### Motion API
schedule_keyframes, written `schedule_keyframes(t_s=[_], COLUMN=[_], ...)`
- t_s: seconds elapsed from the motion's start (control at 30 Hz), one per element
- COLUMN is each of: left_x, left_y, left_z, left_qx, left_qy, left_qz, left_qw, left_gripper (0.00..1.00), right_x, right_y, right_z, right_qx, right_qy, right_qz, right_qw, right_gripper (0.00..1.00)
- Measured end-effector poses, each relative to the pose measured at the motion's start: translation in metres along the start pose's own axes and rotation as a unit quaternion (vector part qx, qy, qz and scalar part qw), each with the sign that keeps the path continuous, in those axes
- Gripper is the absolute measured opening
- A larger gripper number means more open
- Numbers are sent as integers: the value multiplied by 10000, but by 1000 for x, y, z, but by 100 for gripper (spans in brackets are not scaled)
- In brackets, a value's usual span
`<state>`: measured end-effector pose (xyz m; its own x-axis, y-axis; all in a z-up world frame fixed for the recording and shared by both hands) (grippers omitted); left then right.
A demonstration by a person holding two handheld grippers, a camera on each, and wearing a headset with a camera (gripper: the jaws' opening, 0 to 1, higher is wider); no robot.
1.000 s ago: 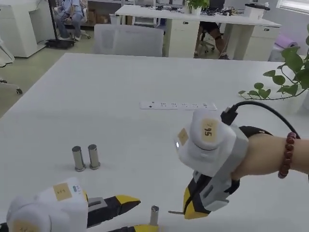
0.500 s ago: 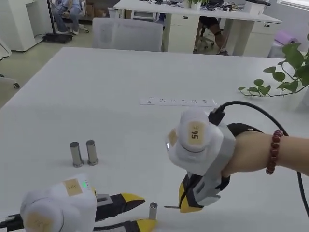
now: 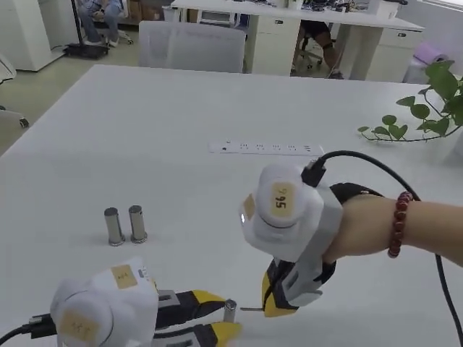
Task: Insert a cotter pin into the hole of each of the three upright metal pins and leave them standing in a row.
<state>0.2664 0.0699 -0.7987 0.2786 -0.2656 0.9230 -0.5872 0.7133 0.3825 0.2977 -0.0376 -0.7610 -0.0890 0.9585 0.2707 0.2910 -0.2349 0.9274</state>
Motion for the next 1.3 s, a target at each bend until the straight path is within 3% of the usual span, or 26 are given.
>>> schedule_keyframes(t_s=[0.3,1.3], left_x=[-3,-6], left_y=[-3,-5], left_z=[0,0], left_qx=[34,133], left_qy=[40,-29], left_qz=[-76,-117], left_qw=[10000,9998], left_gripper=[9,7], right_x=[4,9], right_y=[-1,0], right_z=[1,3], right_qx=[27,-30], right_qy=[47,-8], right_qz=[5,-135], right_qw=[10000,9999], right_gripper=[3,3])
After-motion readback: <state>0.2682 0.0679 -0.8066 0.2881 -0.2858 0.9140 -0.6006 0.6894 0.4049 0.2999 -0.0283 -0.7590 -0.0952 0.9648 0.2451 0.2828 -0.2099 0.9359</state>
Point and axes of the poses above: the centre of the closed fingertips' face, and the gripper's own axes: y roughly backward along the fingers, z roughly to its right, x roughly out of its top, the point moved 7 cm from there along y, roughly backward along the fingers, and after that the axes turned 11 degrees about x, right-handed, at the moved point
